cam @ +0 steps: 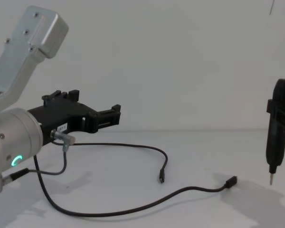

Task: Pick up the data cable with the one hand.

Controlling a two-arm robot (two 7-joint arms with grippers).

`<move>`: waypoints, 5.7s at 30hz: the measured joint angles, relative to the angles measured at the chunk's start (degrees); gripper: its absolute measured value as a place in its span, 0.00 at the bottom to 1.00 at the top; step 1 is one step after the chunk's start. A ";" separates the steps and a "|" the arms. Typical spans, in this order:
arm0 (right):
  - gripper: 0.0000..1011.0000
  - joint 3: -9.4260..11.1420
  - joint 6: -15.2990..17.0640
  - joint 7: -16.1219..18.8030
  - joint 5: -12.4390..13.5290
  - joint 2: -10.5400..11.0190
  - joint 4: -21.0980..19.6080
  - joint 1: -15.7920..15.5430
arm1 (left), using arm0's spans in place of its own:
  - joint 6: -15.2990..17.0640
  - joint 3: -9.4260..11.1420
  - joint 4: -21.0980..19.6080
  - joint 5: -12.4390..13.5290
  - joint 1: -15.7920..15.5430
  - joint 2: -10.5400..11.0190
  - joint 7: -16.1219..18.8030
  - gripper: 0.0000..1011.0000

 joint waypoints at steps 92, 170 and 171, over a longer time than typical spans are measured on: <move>0.28 -0.01 0.00 0.00 0.00 0.00 0.00 0.01 | 38.75 7.14 -1.13 -9.06 -13.59 1.11 -22.50 0.99; 0.28 0.72 1.10 0.83 0.73 0.13 -1.87 0.44 | 37.90 13.67 6.69 -3.23 -17.26 -4.63 -23.82 0.04; 0.28 0.81 1.27 0.98 0.91 0.14 -2.09 0.52 | 37.41 13.71 6.45 -3.24 -17.35 -4.19 -24.50 0.04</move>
